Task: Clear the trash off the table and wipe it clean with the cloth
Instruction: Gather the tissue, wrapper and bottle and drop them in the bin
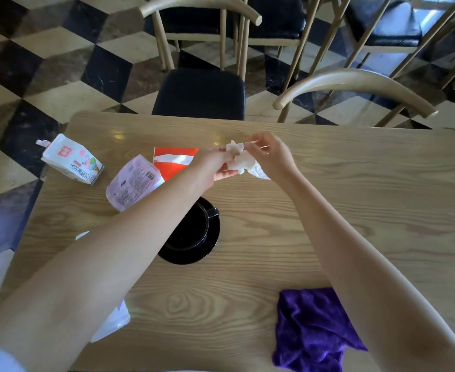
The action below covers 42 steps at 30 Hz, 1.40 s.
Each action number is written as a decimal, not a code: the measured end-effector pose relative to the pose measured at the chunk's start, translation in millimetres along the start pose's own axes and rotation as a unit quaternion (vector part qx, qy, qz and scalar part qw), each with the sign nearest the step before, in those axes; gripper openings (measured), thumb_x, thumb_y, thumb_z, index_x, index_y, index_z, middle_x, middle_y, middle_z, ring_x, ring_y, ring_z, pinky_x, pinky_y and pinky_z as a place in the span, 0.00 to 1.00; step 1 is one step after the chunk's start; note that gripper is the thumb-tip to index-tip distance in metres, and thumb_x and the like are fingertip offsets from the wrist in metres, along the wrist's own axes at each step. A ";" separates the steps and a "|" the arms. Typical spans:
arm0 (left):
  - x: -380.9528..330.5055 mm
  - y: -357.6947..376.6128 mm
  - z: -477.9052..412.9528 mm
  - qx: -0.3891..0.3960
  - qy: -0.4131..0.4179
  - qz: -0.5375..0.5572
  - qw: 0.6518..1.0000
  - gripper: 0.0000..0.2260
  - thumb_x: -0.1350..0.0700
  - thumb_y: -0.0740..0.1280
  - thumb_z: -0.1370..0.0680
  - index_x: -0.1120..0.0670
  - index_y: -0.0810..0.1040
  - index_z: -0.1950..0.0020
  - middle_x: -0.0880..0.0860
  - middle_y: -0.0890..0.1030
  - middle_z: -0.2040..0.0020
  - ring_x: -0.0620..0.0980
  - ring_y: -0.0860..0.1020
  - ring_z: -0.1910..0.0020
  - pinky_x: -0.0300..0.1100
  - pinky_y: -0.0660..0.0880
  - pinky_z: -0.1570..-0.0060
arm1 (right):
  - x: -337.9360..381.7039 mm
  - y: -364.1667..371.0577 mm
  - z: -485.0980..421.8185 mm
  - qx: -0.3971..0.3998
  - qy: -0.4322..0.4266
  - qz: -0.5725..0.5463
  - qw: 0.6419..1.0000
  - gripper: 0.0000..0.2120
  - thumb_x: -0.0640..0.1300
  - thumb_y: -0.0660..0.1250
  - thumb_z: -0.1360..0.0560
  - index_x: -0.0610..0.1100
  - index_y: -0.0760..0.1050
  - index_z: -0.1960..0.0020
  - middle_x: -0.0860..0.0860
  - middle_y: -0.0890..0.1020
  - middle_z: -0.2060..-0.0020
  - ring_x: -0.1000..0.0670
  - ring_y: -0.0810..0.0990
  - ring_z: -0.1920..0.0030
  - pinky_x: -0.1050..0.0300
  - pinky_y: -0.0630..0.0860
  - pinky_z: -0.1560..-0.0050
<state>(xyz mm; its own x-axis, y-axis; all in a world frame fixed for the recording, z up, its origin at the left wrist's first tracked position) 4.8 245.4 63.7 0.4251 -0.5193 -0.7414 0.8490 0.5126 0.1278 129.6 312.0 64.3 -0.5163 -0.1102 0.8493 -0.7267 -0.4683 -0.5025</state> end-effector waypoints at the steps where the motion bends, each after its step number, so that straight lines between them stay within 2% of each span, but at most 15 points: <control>1: -1.2 0.1 -4.3 -0.009 -0.004 -0.002 1.000 0.08 0.65 0.69 0.26 0.61 0.77 0.48 0.55 0.80 0.55 0.49 0.80 0.59 0.39 0.80 0.60 | -9.6 -2.0 -9.9 -0.021 0.013 0.025 0.999 0.12 0.47 0.64 0.24 0.45 0.75 0.42 0.48 0.78 0.45 0.52 0.75 0.50 0.64 0.70 0.58; 4: -1.3 -1.6 -14.6 -0.026 -0.006 -0.037 0.999 0.03 0.63 0.69 0.26 0.57 0.77 0.54 0.53 0.81 0.60 0.47 0.80 0.62 0.38 0.80 0.60 | -39.9 -1.7 -36.3 -0.008 0.051 0.188 0.981 0.19 0.45 0.64 0.25 0.47 0.70 0.34 0.46 0.71 0.35 0.44 0.68 0.37 0.53 0.70 0.43; 6: 0.9 -3.2 -20.3 -0.033 -0.004 -0.051 0.998 0.05 0.63 0.69 0.26 0.58 0.77 0.51 0.53 0.81 0.59 0.46 0.80 0.62 0.36 0.80 0.62 | -56.0 2.2 -47.4 0.048 0.067 0.288 0.954 0.24 0.45 0.65 0.25 0.48 0.65 0.30 0.47 0.66 0.31 0.42 0.63 0.33 0.48 0.69 0.39; 9: 5.4 -7.0 -27.2 -0.045 -0.004 -0.056 0.997 0.11 0.64 0.68 0.26 0.60 0.77 0.43 0.54 0.81 0.56 0.48 0.81 0.59 0.35 0.80 0.64 | -74.0 14.2 -54.0 0.101 0.043 0.337 0.935 0.23 0.41 0.65 0.25 0.47 0.67 0.32 0.47 0.67 0.32 0.42 0.63 0.34 0.49 0.67 0.39; 13: 7.3 -8.8 -31.6 -0.047 0.005 -0.060 0.997 0.13 0.65 0.66 0.25 0.61 0.76 0.41 0.55 0.81 0.55 0.49 0.80 0.59 0.34 0.80 0.64 | -91.6 25.1 -50.1 0.046 -0.011 0.292 0.955 0.18 0.33 0.62 0.27 0.44 0.73 0.38 0.47 0.75 0.41 0.43 0.67 0.39 0.50 0.70 0.41; 16: 7.9 -11.5 -33.9 -0.047 0.006 -0.071 0.996 0.13 0.64 0.66 0.24 0.62 0.76 0.40 0.57 0.81 0.52 0.51 0.81 0.54 0.38 0.79 0.57 | -98.1 25.1 -48.6 0.006 -0.028 0.277 0.960 0.19 0.29 0.60 0.27 0.43 0.75 0.40 0.47 0.76 0.44 0.44 0.69 0.40 0.54 0.70 0.46; 18: 8.5 -13.4 -32.5 -0.049 0.006 -0.068 0.996 0.13 0.62 0.67 0.24 0.62 0.77 0.40 0.59 0.81 0.47 0.54 0.80 0.48 0.41 0.79 0.53 | -99.6 24.0 -51.3 0.017 0.001 0.253 0.967 0.18 0.30 0.58 0.27 0.43 0.76 0.42 0.47 0.76 0.45 0.45 0.70 0.43 0.58 0.68 0.52; 20: 9.0 -15.4 -31.5 -0.054 0.007 -0.062 0.997 0.14 0.62 0.68 0.25 0.62 0.76 0.40 0.59 0.80 0.47 0.53 0.80 0.48 0.40 0.79 0.54 | -89.1 21.1 -55.2 0.024 0.063 0.190 0.979 0.15 0.34 0.57 0.27 0.43 0.77 0.45 0.45 0.77 0.45 0.47 0.72 0.51 0.60 0.67 0.60; 24: 5.6 -17.0 -28.5 -0.051 0.010 -0.061 0.997 0.14 0.67 0.67 0.26 0.64 0.76 0.40 0.58 0.81 0.51 0.53 0.80 0.52 0.42 0.79 0.51 | -37.4 11.5 -51.8 -0.010 0.012 0.050 0.999 0.12 0.37 0.60 0.27 0.42 0.77 0.46 0.50 0.80 0.55 0.54 0.74 0.58 0.67 0.69 0.65; 25: 3.5 -16.4 -26.8 -0.056 0.009 -0.049 0.997 0.14 0.68 0.66 0.26 0.65 0.76 0.41 0.58 0.81 0.52 0.53 0.80 0.53 0.44 0.79 0.50 | -23.4 10.1 -46.5 -0.007 -0.008 0.015 1.000 0.11 0.38 0.61 0.27 0.43 0.76 0.46 0.52 0.79 0.55 0.55 0.75 0.58 0.72 0.69 0.65; 27: -0.8 -15.0 -23.3 -0.068 0.016 -0.016 0.997 0.13 0.69 0.65 0.26 0.66 0.75 0.41 0.58 0.81 0.53 0.54 0.80 0.54 0.47 0.79 0.49 | -3.4 12.4 -34.5 0.025 -0.054 0.006 0.998 0.10 0.38 0.64 0.27 0.43 0.76 0.46 0.53 0.78 0.53 0.55 0.75 0.54 0.73 0.69 0.60; 31: -9.7 -17.5 -9.6 -0.058 0.034 0.000 0.998 0.09 0.68 0.62 0.23 0.63 0.77 0.46 0.58 0.81 0.51 0.53 0.81 0.54 0.43 0.81 0.54 | 6.4 23.1 -18.7 0.073 -0.101 0.028 0.992 0.11 0.39 0.66 0.29 0.42 0.76 0.47 0.49 0.78 0.47 0.50 0.75 0.46 0.57 0.74 0.47; 35: -4.7 -43.0 5.5 -0.008 0.022 0.118 0.993 0.14 0.61 0.62 0.22 0.64 0.75 0.38 0.61 0.80 0.42 0.55 0.79 0.42 0.45 0.80 0.49 | 12.7 32.4 -5.5 0.104 -0.135 0.031 0.985 0.14 0.43 0.65 0.25 0.45 0.76 0.40 0.50 0.78 0.41 0.51 0.75 0.41 0.56 0.73 0.40; 37: -2.4 -56.4 8.6 0.019 0.027 0.150 0.988 0.16 0.53 0.62 0.21 0.62 0.76 0.39 0.59 0.81 0.43 0.53 0.80 0.42 0.45 0.80 0.48 | 16.1 41.0 1.4 0.103 -0.170 0.040 0.979 0.13 0.42 0.63 0.23 0.44 0.78 0.40 0.49 0.79 0.41 0.52 0.75 0.40 0.59 0.71 0.40; 42: 5.6 -88.2 22.1 0.041 0.071 0.033 0.996 0.13 0.60 0.66 0.24 0.64 0.77 0.41 0.59 0.81 0.43 0.51 0.79 0.41 0.44 0.75 0.40 | 32.5 66.7 12.5 0.086 -0.189 0.043 0.977 0.11 0.36 0.66 0.27 0.43 0.80 0.47 0.48 0.81 0.48 0.50 0.76 0.49 0.64 0.71 0.49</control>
<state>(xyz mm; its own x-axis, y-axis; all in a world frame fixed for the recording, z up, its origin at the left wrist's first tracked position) -60.8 182.1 62.9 0.4380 -0.3810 -0.8142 0.8453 0.4828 0.2288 69.9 266.2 60.5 -0.3435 -0.4570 0.8205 -0.5836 -0.5806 -0.5677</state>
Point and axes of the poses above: each hand's wrist, its own z-axis away from the middle knuckle, its own y-axis out of the palm, x = y × z, the point moved 1 cm from there along -z, towards the middle knuckle
